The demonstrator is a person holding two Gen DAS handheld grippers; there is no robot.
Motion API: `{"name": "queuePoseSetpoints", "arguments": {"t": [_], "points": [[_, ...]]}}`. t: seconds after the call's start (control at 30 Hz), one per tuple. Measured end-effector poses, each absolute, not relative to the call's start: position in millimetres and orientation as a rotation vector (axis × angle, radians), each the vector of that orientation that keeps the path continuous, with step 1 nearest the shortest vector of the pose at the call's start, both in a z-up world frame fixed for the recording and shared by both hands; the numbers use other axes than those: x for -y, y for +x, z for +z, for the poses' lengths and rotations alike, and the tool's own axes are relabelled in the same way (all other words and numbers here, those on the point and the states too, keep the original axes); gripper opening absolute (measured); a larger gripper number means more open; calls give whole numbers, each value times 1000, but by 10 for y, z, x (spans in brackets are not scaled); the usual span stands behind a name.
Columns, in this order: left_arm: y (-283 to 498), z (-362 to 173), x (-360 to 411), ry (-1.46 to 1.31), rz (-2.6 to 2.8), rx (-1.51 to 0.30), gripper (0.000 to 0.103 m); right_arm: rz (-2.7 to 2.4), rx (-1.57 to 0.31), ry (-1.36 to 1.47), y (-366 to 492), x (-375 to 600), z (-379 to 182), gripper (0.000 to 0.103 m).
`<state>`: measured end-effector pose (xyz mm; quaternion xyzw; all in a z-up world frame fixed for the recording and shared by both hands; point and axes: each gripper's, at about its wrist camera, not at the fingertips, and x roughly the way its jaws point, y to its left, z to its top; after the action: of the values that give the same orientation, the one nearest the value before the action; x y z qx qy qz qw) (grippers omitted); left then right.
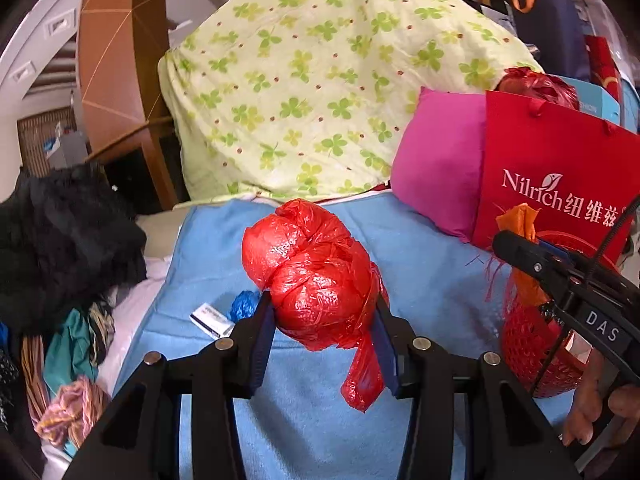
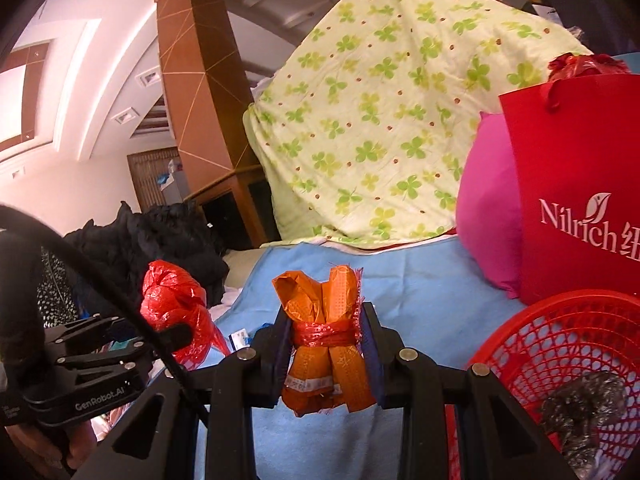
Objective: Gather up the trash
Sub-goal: 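Lift the orange bag toward the red basket with the right tool while the left tool holds the red bag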
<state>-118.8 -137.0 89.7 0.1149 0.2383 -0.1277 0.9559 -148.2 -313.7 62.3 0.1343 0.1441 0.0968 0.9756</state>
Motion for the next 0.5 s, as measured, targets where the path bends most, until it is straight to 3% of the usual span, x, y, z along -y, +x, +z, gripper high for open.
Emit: {"name": "queuePoseSetpoints", "arguments": {"t": [0.5], "points": [[-1251, 955, 1569, 285, -264, -457, 48, 160, -269, 291, -1514, 3257, 662, 34]]}}
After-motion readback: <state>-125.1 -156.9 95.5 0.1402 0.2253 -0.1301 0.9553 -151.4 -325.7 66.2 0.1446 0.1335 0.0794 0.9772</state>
